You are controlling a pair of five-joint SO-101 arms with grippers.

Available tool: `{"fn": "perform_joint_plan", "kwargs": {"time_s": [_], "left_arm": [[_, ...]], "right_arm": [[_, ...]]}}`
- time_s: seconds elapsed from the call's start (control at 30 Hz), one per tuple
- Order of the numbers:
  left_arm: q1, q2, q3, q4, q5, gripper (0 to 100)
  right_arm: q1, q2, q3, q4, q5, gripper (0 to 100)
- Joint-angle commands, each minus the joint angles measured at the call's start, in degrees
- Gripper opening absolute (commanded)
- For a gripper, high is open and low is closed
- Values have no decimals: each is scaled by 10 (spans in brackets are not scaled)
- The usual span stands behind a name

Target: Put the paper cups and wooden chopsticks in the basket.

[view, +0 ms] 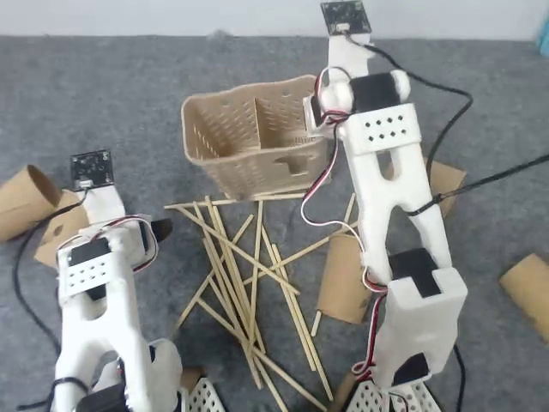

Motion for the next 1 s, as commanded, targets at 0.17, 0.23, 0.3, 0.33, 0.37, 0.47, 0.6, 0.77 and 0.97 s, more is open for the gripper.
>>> {"fn": "perform_joint_plan", "kwargs": {"time_s": [0.17,0.23,0.3,0.33,0.37,0.47,0.6,0.77,0.97], "left_arm": [[0,-13,0,-11,7,319],[-1,-13,0,-11,7,319],[-1,-13,0,-11,7,319],[-1,-13,0,-11,7,319],[-1,-13,0,-11,7,319],[-1,-13,0,-11,7,319],[0,-13,0,-11,7,319],[0,-13,0,-11,7,319],[0,-13,0,-18,7,319]], "right_arm": [[9,73,-113,89,-9,6],[11,88,-113,89,-11,6],[12,97,-113,90,-12,6],[12,98,-111,91,-12,6],[13,98,-110,92,-12,6],[17,98,-110,93,-11,6],[25,98,-110,93,-4,10],[16,76,-78,93,41,210],[0,-52,10,93,84,243]]}}
